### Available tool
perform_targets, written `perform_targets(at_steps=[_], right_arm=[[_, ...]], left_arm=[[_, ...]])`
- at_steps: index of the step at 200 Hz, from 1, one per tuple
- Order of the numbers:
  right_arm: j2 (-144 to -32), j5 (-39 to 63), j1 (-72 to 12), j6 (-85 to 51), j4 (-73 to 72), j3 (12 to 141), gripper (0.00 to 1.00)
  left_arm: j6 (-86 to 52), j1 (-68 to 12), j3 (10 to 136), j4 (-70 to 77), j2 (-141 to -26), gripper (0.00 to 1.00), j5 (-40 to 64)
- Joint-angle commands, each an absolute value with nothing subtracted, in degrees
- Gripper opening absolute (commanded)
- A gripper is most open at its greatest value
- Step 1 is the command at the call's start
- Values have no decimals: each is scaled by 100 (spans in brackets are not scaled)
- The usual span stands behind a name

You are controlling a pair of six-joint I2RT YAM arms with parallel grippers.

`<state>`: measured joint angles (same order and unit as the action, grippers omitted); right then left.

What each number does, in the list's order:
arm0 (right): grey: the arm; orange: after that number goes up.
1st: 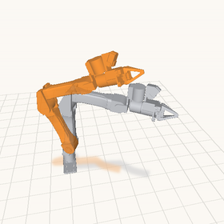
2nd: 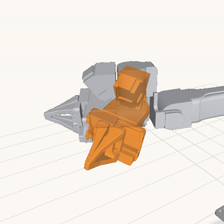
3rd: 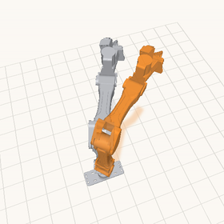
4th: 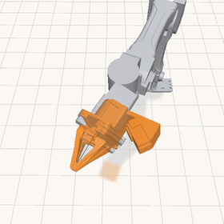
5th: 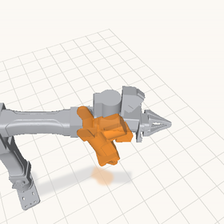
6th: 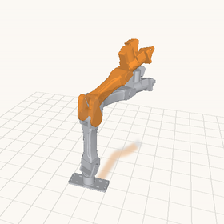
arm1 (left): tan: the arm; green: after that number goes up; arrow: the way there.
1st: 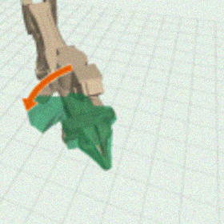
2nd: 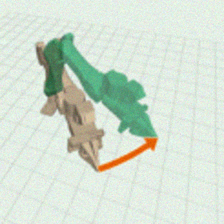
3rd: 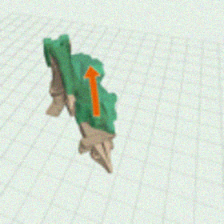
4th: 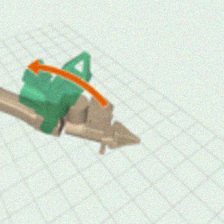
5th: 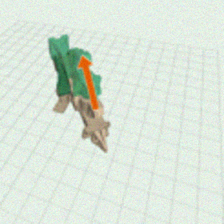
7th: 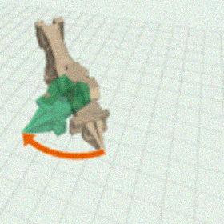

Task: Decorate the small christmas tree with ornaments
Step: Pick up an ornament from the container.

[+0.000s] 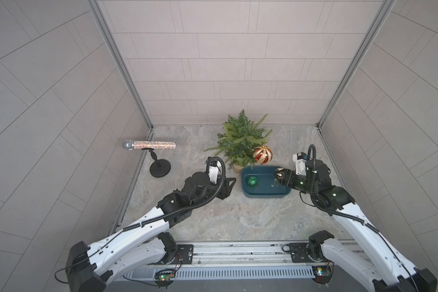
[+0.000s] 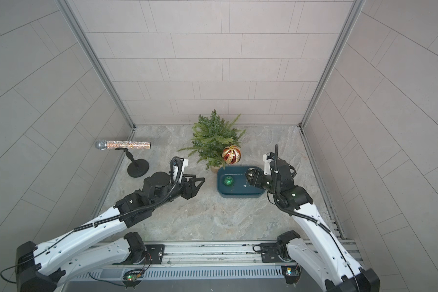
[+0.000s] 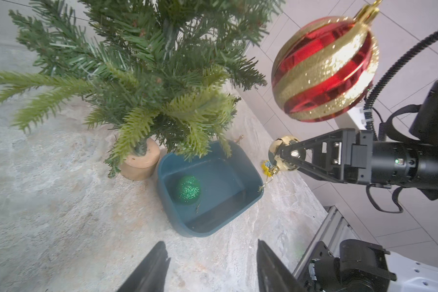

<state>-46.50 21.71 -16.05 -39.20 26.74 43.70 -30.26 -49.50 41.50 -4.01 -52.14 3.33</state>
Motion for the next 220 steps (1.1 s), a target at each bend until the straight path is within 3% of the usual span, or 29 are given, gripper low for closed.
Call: perform_targets(at_steps=[1,62,110,184,220], right_arm=[[-4367,2530,-1591,-3634,3419,4822,64],[-4288,3022,-1942,-3106,3978,6319,63],[-4839,3116,-2588,-2928,4239,7444,63],[-5998,3048,-3413,-2851,3848,8672,63],[-6615,3212,-3538,-2824,3599,9171,63]], left_arm=[[-3121,-4903,4420,-114,-5255,60,642],[-3250,-4907,4753,-35,-5277,60,912],[-3347,-4820,5146,-23,-5347,60,1202],[-4122,-3856,5298,1002,-5412,55,2602],[-4122,-3689,5410,930,-5415,51,2772]])
